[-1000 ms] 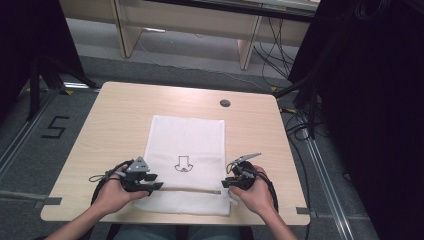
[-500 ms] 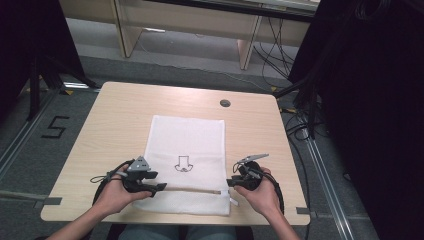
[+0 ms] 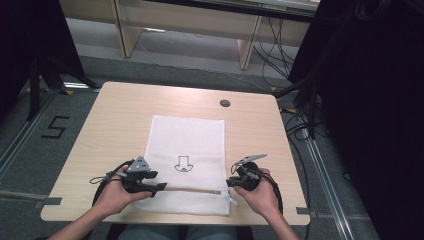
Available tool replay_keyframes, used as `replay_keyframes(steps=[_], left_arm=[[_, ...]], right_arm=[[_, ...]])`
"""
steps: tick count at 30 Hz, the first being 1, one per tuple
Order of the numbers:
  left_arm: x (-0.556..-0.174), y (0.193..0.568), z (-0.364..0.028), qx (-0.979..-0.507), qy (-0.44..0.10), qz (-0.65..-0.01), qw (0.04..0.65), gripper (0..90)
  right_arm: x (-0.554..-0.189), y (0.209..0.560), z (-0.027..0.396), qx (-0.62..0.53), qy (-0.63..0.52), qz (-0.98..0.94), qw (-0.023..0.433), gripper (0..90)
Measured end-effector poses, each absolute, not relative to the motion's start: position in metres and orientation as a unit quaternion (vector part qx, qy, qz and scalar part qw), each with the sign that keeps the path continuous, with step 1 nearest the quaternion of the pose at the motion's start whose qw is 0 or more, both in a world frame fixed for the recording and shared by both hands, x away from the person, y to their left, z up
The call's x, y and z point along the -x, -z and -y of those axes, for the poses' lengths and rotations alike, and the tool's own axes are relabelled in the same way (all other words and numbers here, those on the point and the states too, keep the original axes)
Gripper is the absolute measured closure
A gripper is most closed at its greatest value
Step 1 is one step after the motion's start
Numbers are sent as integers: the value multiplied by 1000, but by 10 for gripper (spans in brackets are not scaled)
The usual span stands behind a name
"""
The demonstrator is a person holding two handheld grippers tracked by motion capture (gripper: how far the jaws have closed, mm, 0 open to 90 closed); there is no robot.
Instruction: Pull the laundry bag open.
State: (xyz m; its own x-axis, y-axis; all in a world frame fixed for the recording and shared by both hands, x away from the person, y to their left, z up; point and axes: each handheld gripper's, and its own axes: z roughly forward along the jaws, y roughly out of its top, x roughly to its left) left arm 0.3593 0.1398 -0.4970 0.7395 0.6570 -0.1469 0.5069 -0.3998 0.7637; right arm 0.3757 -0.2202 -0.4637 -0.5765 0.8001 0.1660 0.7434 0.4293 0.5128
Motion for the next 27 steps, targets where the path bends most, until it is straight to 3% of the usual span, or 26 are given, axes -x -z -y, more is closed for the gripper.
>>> replay_keyframes(steps=[7, 27], left_arm=[[-361, 496, -137, -830, -93, -347, 426, 433], [-357, 496, -131, -836, -89, -320, 437, 475]], right_arm=[[-375, 463, 217, -453, -257, -853, 43, 900], [-382, 481, 205, -461, -219, -860, -12, 900]])
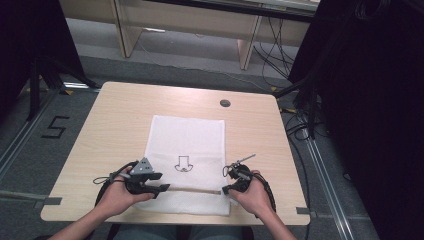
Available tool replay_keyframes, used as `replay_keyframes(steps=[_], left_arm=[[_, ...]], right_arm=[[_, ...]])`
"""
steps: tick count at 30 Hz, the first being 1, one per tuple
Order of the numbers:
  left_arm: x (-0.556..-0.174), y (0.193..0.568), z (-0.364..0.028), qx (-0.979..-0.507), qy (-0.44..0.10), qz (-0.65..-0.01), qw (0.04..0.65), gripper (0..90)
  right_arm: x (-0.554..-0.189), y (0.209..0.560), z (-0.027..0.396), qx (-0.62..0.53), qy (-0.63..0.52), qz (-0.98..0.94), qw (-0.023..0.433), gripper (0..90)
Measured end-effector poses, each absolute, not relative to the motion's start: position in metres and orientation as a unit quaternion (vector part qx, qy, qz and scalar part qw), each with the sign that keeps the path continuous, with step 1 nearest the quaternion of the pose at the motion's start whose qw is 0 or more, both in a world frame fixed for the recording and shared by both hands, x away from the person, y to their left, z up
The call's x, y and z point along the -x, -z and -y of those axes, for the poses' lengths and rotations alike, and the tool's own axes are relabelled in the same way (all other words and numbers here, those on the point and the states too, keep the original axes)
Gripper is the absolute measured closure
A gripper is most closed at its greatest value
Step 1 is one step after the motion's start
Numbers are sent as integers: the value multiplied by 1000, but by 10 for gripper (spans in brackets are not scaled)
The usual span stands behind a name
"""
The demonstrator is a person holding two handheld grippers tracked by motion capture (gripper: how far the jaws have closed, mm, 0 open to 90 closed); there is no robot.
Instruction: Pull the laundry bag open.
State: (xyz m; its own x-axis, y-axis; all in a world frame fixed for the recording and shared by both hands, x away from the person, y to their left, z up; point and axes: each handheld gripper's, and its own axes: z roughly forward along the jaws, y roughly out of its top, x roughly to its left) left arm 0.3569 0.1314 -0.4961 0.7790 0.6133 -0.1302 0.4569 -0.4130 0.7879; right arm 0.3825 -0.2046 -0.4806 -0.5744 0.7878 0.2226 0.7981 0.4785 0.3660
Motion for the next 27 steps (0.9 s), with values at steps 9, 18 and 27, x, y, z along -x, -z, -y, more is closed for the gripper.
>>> replay_keyframes(steps=[9, 18, 27], left_arm=[[-351, 495, -124, -832, -67, -319, 449, 471], [-349, 489, -96, -843, -46, -282, 456, 490], [-355, 486, -71, -857, -52, -241, 452, 543]], right_arm=[[-379, 481, 196, 455, 196, 868, -4, 900], [-379, 481, 196, 461, 193, 866, -1, 900], [-380, 482, 199, 464, 199, 863, 6, 900]])
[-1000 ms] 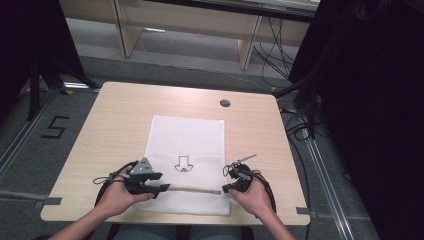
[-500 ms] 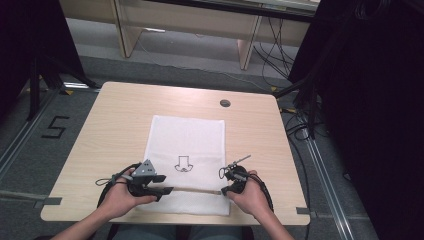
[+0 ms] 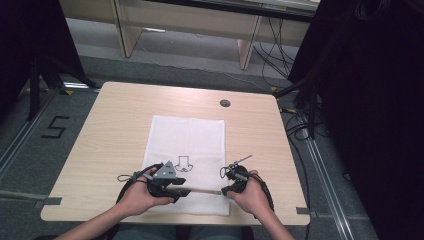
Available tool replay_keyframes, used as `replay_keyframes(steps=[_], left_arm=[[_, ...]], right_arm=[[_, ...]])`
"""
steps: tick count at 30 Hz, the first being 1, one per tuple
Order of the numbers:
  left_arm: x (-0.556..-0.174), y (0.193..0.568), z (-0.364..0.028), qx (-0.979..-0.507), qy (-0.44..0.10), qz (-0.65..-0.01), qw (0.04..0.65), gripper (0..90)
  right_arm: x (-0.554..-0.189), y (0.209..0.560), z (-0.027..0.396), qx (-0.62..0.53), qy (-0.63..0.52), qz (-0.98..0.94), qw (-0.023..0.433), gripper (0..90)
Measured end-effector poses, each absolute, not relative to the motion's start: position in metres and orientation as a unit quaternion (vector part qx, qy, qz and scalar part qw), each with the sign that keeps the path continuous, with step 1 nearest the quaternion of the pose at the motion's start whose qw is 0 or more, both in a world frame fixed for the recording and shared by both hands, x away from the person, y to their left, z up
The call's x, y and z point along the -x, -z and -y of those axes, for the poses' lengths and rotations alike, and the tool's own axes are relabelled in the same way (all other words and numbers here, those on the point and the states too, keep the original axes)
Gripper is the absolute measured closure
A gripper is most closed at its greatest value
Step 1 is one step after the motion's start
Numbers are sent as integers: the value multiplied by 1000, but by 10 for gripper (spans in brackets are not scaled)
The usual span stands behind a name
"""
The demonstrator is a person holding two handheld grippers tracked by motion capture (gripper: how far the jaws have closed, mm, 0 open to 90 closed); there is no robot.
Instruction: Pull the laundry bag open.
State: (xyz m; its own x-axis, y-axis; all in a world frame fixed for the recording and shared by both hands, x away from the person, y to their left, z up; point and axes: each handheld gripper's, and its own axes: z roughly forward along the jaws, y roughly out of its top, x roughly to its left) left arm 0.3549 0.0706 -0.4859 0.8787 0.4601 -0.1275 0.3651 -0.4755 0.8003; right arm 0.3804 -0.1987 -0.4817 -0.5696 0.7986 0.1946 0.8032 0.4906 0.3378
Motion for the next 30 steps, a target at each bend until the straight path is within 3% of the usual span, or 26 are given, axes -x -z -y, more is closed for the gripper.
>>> replay_keyframes(steps=[17, 30], left_arm=[[-365, 486, -33, -875, -47, -182, 447, 627], [-369, 488, -8, -882, -34, -166, 439, 643]], right_arm=[[-380, 482, 199, 463, 199, 864, 6, 900], [-380, 483, 200, 463, 206, 862, 4, 900]])
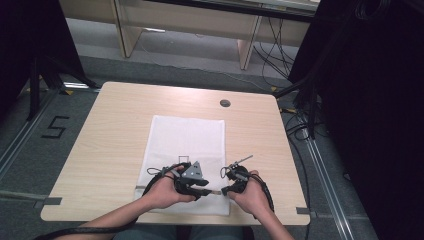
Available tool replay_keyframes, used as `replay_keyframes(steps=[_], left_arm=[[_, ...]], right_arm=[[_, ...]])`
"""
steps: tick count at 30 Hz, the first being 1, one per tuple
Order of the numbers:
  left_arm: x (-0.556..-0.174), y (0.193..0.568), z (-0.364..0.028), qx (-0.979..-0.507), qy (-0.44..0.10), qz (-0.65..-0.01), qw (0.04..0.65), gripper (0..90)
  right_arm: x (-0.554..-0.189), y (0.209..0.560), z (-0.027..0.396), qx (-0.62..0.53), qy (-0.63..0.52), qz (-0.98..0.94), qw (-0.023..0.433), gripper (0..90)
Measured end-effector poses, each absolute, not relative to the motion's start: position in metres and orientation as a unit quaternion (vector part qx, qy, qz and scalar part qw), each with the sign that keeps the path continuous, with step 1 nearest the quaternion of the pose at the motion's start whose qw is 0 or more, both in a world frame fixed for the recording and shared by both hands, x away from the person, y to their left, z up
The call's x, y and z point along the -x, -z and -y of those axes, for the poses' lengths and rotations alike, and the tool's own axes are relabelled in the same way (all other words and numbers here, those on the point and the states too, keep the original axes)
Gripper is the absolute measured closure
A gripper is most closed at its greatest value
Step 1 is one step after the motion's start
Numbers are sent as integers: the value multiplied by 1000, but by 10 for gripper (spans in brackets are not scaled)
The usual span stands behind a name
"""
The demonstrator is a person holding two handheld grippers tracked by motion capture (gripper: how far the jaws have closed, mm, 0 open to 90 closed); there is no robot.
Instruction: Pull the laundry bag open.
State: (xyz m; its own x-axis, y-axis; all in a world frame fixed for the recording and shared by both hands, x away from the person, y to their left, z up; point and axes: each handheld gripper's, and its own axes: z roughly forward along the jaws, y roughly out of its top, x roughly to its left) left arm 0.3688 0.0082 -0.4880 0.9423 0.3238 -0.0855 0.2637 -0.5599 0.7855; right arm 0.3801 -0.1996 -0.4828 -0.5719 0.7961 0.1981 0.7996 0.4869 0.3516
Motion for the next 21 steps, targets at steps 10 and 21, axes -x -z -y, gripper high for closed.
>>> replay_keyframes(steps=[10, 21], left_arm=[[-370, 490, 2, -887, -28, -156, 434, 653], [-375, 501, 7, -889, -22, -169, 425, 655]], right_arm=[[-380, 483, 200, 465, 209, 860, 8, 900], [-379, 482, 200, 477, 204, 855, 12, 900]])
